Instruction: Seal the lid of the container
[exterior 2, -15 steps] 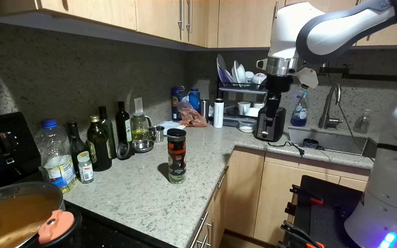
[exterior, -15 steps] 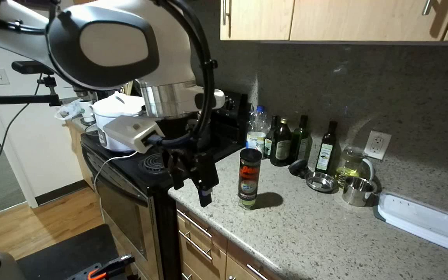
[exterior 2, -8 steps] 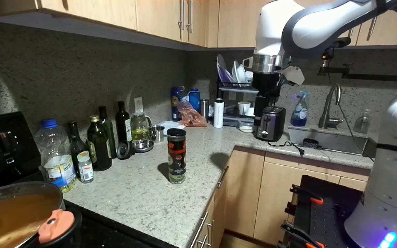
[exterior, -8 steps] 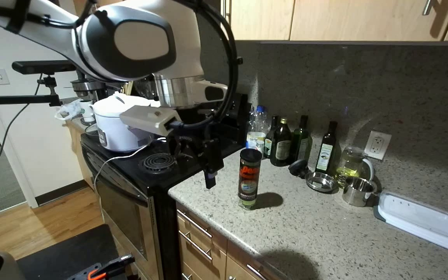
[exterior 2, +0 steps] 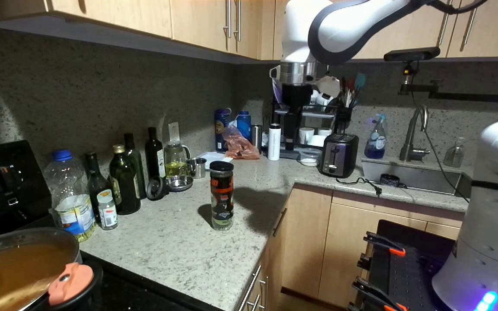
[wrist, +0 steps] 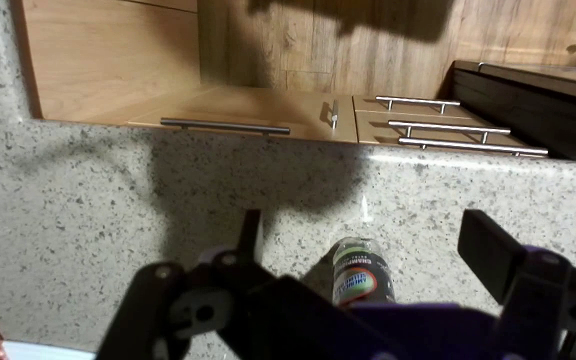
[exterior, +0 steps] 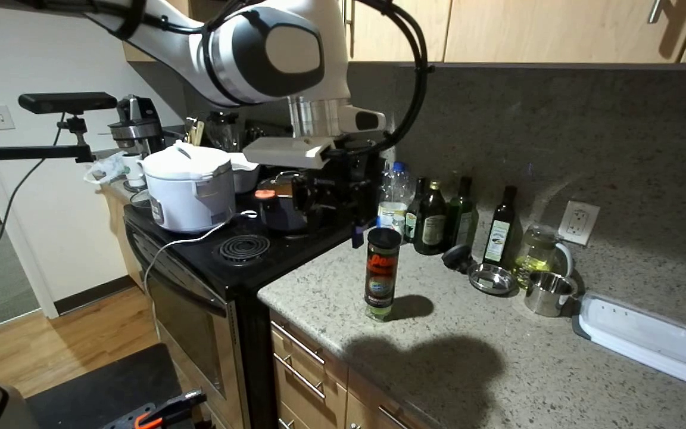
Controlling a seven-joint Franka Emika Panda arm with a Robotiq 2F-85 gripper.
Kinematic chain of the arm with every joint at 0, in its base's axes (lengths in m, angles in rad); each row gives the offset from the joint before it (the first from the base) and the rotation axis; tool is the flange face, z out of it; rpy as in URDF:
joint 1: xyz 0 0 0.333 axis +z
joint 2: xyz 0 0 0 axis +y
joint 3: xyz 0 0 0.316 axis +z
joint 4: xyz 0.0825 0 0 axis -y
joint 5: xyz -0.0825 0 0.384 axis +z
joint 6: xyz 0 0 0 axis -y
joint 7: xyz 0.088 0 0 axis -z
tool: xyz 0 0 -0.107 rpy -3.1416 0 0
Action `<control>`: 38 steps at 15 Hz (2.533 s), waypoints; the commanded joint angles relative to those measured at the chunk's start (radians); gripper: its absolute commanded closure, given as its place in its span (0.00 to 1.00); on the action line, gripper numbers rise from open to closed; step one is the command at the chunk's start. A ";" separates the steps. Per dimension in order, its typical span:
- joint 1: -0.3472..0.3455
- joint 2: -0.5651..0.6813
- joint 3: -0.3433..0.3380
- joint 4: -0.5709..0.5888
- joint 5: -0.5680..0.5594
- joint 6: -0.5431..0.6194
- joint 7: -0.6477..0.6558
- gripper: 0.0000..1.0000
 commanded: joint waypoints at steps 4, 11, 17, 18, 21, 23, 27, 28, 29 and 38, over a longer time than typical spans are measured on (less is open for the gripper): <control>0.008 0.199 0.024 0.230 0.001 -0.051 -0.051 0.49; 0.014 0.300 0.032 0.341 0.014 -0.064 -0.113 1.00; 0.021 0.366 0.043 0.395 0.090 -0.047 -0.235 1.00; 0.021 0.378 0.046 0.402 0.100 -0.041 -0.249 1.00; 0.016 0.400 0.054 0.419 0.133 -0.026 -0.291 1.00; 0.014 0.415 0.056 0.427 0.147 -0.005 -0.297 1.00; 0.011 0.446 0.058 0.430 0.169 0.073 -0.297 1.00; 0.011 0.455 0.059 0.431 0.174 0.090 -0.296 1.00; 0.011 0.468 0.060 0.437 0.173 0.101 -0.287 1.00; 0.002 0.560 0.069 0.461 0.166 0.223 -0.276 1.00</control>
